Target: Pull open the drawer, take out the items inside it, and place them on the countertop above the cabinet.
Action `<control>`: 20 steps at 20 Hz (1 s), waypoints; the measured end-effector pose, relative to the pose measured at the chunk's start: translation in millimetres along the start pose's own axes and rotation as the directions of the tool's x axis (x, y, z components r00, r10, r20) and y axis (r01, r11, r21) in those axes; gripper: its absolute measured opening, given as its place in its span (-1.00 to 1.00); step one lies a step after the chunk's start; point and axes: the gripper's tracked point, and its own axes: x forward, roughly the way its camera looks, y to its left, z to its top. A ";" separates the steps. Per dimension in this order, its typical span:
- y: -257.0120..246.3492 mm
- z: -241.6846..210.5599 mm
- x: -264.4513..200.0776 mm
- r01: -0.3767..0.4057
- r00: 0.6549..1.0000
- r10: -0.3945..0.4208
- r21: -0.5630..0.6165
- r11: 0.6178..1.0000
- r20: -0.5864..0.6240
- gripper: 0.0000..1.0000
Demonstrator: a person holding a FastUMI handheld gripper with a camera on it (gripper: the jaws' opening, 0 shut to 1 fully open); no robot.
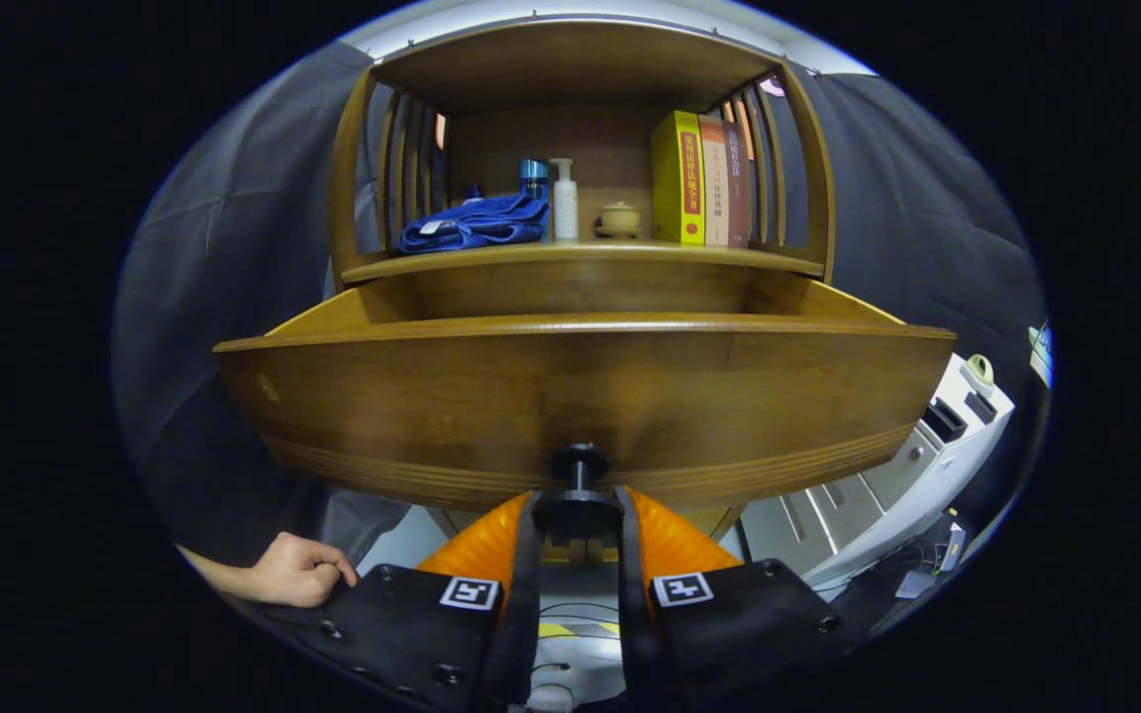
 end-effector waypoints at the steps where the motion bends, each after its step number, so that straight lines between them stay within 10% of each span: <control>1: -1.2 -1.5 -1.3 0.001 1.000 -0.001 -0.001 1.000 -0.001 -0.10; 6: -2.8 9.8 -15.7 -0.009 1.000 0.009 -0.004 1.000 0.012 0.11; 13: -7.3 85.7 -56.4 -0.065 0.997 0.068 -0.059 0.996 0.035 0.87; 20: -12.6 133.3 -19.1 -0.106 0.992 0.102 -0.043 0.993 -0.081 0.94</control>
